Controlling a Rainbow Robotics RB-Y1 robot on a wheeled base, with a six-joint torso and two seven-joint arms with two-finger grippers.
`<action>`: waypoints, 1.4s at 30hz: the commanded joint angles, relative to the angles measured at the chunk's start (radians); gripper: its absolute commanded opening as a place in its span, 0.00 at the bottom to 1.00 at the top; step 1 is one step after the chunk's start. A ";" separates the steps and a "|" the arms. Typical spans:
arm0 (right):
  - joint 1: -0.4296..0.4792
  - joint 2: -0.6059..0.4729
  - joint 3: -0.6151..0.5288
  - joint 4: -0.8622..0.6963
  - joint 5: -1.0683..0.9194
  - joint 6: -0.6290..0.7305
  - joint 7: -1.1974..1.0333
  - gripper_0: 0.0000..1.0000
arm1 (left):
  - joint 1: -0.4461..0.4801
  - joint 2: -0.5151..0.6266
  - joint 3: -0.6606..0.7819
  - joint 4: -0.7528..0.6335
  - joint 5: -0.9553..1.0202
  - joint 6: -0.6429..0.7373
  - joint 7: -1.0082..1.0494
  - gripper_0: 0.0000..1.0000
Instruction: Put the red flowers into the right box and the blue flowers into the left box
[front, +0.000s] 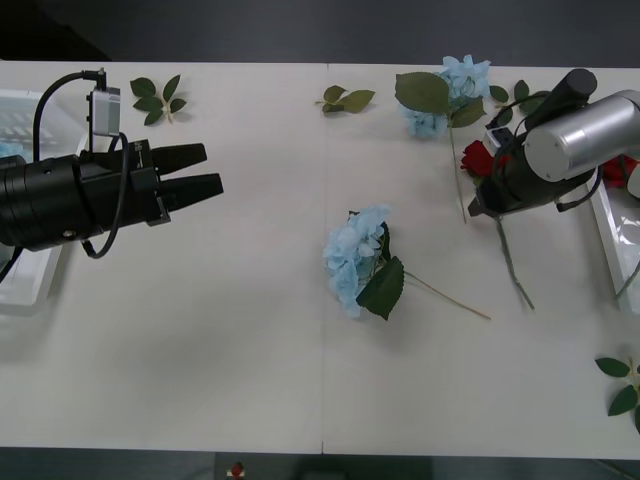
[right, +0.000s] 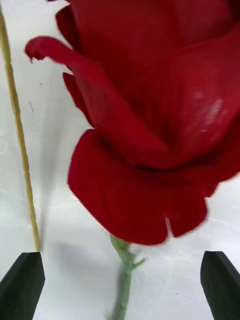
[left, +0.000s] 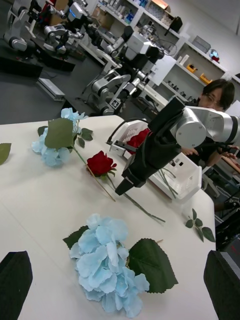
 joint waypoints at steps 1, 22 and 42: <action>-0.036 -0.004 0.057 0.002 0.006 -0.051 -0.040 0.90 | 0.024 0.000 0.011 -0.024 0.005 -0.008 0.003 1.00; -0.036 0.014 0.098 0.036 0.004 -0.114 -0.045 0.71 | 0.029 0.000 0.009 -0.024 0.002 -0.008 -0.002 1.00; -0.036 0.039 0.103 0.065 0.026 -0.137 -0.039 0.32 | 0.032 0.000 0.009 -0.024 0.000 -0.008 -0.002 1.00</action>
